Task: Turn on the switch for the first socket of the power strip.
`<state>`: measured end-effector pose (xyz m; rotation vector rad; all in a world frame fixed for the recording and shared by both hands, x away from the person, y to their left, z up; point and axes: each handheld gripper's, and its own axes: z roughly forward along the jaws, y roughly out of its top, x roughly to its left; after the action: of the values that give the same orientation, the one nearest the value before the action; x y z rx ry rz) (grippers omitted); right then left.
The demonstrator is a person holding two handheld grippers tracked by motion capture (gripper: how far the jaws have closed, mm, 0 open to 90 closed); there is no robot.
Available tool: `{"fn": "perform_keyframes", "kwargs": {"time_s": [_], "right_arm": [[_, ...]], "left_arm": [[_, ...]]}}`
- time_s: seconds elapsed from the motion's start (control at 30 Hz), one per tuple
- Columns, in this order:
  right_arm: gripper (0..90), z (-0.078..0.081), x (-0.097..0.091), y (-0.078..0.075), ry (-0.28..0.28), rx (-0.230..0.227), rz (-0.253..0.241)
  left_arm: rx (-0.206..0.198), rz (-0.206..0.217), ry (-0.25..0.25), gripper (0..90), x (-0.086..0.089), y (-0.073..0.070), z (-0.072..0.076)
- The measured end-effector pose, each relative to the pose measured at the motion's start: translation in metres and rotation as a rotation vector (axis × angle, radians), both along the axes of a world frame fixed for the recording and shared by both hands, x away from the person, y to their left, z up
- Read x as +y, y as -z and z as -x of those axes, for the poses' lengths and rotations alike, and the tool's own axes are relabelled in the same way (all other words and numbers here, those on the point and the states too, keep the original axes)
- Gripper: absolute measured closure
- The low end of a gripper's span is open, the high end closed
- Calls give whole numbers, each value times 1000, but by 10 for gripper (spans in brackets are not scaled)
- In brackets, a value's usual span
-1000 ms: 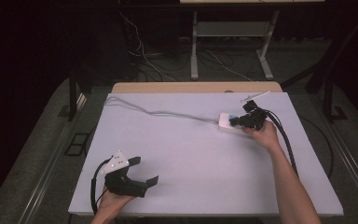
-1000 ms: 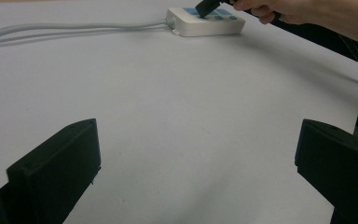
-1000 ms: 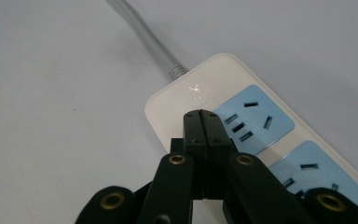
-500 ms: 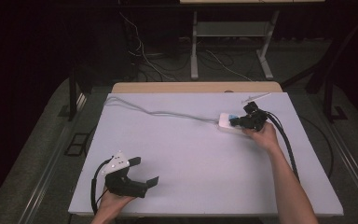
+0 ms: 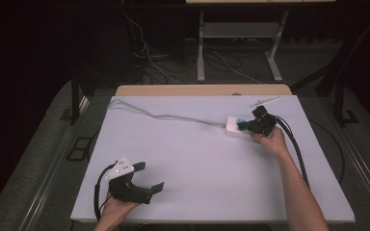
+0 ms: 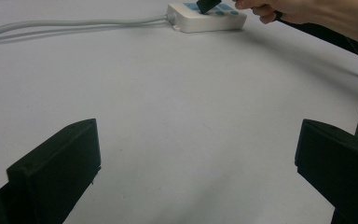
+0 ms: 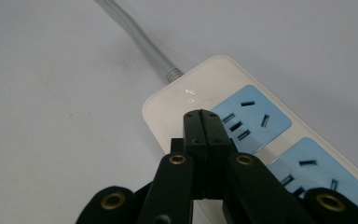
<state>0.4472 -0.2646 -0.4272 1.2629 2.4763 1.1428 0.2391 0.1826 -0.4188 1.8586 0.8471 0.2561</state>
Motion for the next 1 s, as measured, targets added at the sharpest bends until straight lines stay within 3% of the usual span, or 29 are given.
{"fn": "perform_keyframes", "kwargs": {"time_s": [0.23, 0.63, 0.8, 1.0], "right_arm": [[900, 1, 5, -2, -6, -10, 47], [900, -3, -2, -1, 8, 29, -20], [900, -4, -5, -5, 18, 34, -86], [900, -4, -7, -9, 13, 33, -57]], "left_arm": [[2, -2, 2, 0, -1, 0, 1], [4, 4, -8, 0, 1, 0, 0], [7, 3, -11, 0, 3, 1, -1], [9, 1, -14, 0, 3, 1, -2]]}}
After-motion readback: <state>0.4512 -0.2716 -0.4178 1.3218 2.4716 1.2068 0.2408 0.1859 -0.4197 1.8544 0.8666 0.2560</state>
